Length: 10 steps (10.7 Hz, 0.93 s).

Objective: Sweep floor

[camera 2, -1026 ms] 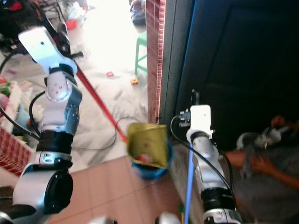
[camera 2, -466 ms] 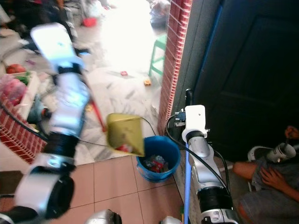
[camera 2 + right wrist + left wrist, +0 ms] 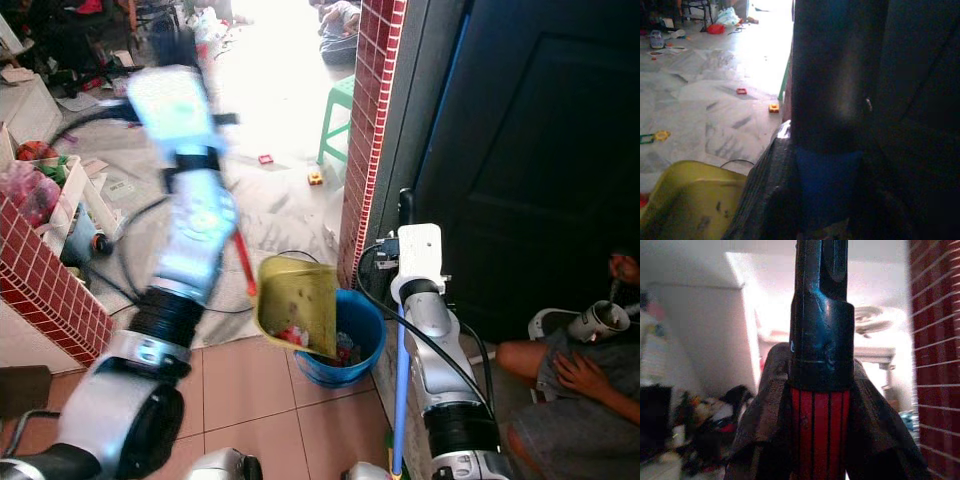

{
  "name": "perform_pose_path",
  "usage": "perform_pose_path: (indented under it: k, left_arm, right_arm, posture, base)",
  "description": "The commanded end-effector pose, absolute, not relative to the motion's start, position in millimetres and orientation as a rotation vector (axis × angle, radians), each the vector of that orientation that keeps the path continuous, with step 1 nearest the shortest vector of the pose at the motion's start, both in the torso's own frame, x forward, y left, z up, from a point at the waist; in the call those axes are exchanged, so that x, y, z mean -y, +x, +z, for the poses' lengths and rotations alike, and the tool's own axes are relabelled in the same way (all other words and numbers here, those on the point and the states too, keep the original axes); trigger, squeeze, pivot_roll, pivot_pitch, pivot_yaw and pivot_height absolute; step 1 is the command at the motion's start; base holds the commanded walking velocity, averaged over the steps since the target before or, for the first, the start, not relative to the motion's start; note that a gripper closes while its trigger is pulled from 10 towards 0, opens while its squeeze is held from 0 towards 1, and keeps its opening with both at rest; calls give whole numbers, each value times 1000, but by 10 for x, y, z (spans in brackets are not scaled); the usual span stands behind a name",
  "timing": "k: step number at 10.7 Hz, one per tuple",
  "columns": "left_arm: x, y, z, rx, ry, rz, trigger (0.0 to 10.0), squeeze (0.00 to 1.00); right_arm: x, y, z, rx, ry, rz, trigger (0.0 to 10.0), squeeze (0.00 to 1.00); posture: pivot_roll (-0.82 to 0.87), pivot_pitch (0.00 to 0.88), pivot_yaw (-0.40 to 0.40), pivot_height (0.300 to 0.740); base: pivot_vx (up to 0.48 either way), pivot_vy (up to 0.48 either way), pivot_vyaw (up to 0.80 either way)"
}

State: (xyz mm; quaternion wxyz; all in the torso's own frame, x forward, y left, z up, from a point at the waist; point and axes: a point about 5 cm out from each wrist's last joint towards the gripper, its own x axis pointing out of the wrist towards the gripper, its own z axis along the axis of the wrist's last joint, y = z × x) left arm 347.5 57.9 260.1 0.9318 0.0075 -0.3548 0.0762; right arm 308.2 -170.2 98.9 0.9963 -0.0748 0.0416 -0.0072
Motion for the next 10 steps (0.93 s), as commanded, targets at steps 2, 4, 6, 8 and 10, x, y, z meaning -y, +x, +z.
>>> perform_pose_path:
  k: [2, 4, 6, 8, 10]
  left_arm:
    - [-291, 3320, 2767, 878, 24, 11, 10000, 0]
    - [49, 3146, 2674, 920, 20, -225, 10000, 0]
    - [297, 2973, 2582, 929, -8, -497, 10000, 0]
    - [668, 2663, 2278, 824, 6, -909, 10000, 0]
    - [639, 2694, 2323, 840, 2, -916, 10000, 0]
  right_arm:
    - [1694, 3081, 1088, -36, -162, -25, 10000, 0]
    - [1680, 3083, 1099, -21, -148, -34, 10000, 0]
    - [1687, 3075, 1109, -15, -145, -38, 10000, 0]
    - [1704, 3075, 1107, -17, -147, -41, 10000, 0]
    - [1685, 3091, 1103, -17, -146, -34, 10000, 0]
  posture:
    - [-115, 0, 62, 740]
    - [-116, 0, 75, 740]
    - [-118, 0, 77, 740]
    - [-116, 0, 74, 740]
    - [-113, 0, 71, 740]
  base:
    - [0, 0, 0]
    - [0, 0, 0]
    - [0, 0, 0]
    - [0, 0, 0]
    - [0, 0, 0]
